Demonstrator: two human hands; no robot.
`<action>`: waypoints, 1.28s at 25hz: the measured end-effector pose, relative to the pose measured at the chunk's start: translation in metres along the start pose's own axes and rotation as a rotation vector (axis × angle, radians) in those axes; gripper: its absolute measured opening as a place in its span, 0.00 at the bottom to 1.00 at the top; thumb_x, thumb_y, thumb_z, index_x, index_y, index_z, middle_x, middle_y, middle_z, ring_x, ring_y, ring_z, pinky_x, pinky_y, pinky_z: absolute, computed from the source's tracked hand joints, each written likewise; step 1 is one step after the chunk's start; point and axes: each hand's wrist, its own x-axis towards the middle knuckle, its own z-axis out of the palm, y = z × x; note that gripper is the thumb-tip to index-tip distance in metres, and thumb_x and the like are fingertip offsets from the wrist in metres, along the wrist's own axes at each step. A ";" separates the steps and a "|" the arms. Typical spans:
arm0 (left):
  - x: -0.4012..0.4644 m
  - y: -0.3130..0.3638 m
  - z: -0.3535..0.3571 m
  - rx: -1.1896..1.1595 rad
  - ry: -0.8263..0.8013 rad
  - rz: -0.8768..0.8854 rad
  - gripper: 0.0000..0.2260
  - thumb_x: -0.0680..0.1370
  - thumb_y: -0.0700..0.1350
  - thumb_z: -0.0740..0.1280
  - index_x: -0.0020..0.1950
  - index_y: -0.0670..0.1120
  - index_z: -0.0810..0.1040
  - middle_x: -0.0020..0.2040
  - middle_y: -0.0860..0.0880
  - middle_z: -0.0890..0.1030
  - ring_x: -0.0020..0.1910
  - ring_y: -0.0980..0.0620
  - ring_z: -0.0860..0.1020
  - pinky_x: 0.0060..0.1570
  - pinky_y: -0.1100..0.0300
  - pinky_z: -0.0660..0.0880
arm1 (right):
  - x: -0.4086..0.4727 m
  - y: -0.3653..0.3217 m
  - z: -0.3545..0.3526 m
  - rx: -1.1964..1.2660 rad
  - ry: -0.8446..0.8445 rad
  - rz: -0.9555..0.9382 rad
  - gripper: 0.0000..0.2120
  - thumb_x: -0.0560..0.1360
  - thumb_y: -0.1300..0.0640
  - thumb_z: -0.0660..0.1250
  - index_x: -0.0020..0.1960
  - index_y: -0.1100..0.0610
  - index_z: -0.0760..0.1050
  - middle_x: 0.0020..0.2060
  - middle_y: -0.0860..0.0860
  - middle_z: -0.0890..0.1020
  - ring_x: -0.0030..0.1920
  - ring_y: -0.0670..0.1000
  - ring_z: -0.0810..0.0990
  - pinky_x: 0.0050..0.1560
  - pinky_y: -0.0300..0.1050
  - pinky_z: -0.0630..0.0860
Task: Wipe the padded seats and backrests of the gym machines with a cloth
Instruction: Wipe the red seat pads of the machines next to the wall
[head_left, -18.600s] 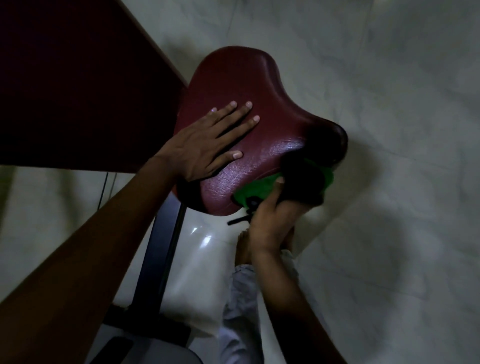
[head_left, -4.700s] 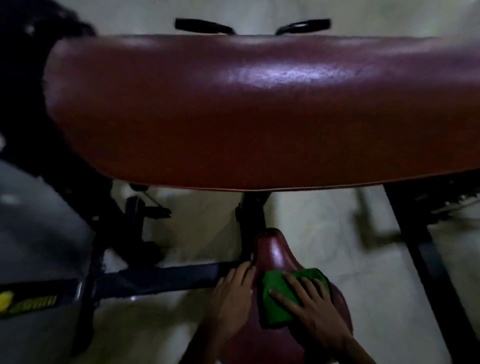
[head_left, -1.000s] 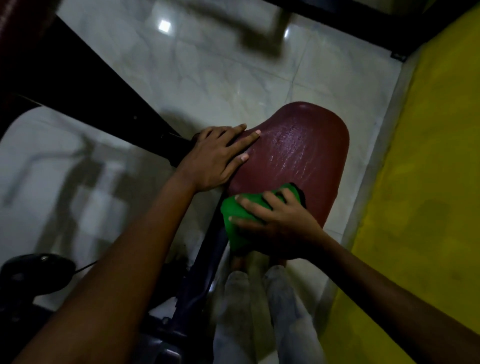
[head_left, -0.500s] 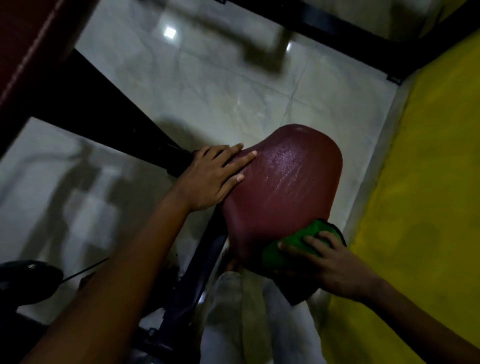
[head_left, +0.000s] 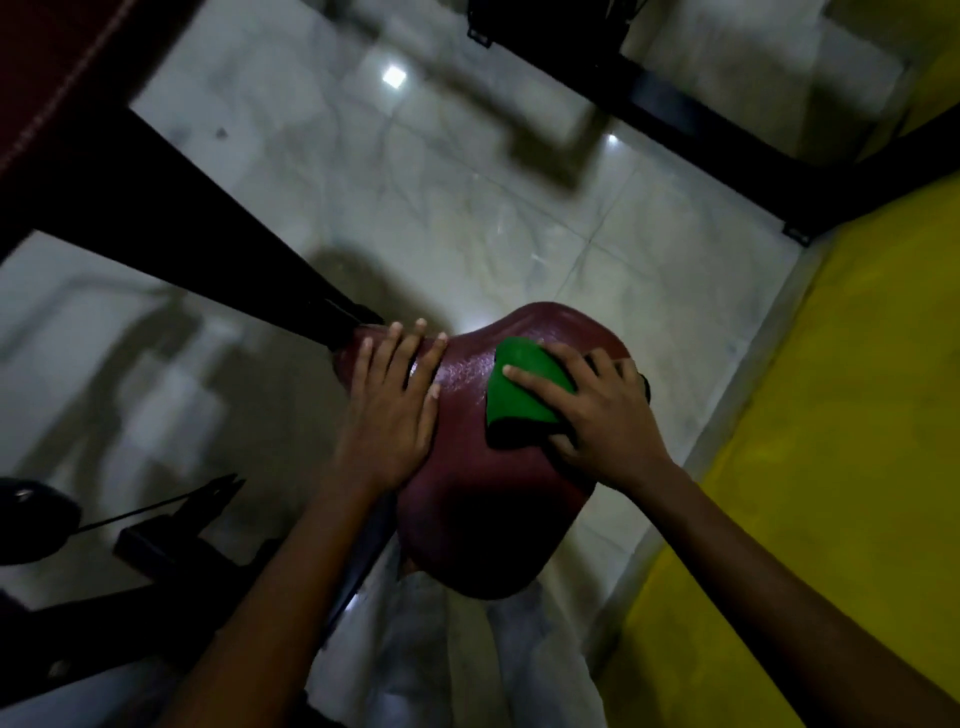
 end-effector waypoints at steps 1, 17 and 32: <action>-0.004 0.011 0.004 -0.064 0.046 -0.138 0.23 0.80 0.47 0.53 0.73 0.40 0.65 0.73 0.39 0.65 0.73 0.42 0.60 0.73 0.49 0.49 | 0.017 0.000 -0.006 0.034 -0.008 0.035 0.31 0.65 0.44 0.56 0.68 0.43 0.70 0.63 0.55 0.75 0.50 0.60 0.74 0.47 0.53 0.68; -0.005 0.051 0.027 -0.123 0.226 -0.538 0.26 0.80 0.45 0.52 0.73 0.31 0.56 0.75 0.33 0.56 0.75 0.39 0.52 0.74 0.50 0.48 | 0.183 0.017 -0.044 0.457 -0.926 -0.032 0.16 0.73 0.60 0.66 0.59 0.48 0.78 0.51 0.50 0.83 0.50 0.50 0.80 0.50 0.43 0.75; -0.004 0.051 0.025 -0.046 0.148 -0.505 0.26 0.80 0.45 0.50 0.73 0.30 0.54 0.75 0.32 0.54 0.75 0.36 0.52 0.75 0.49 0.46 | 0.166 0.057 -0.039 0.593 -0.864 0.064 0.15 0.70 0.52 0.70 0.57 0.44 0.78 0.50 0.48 0.82 0.48 0.49 0.79 0.51 0.44 0.77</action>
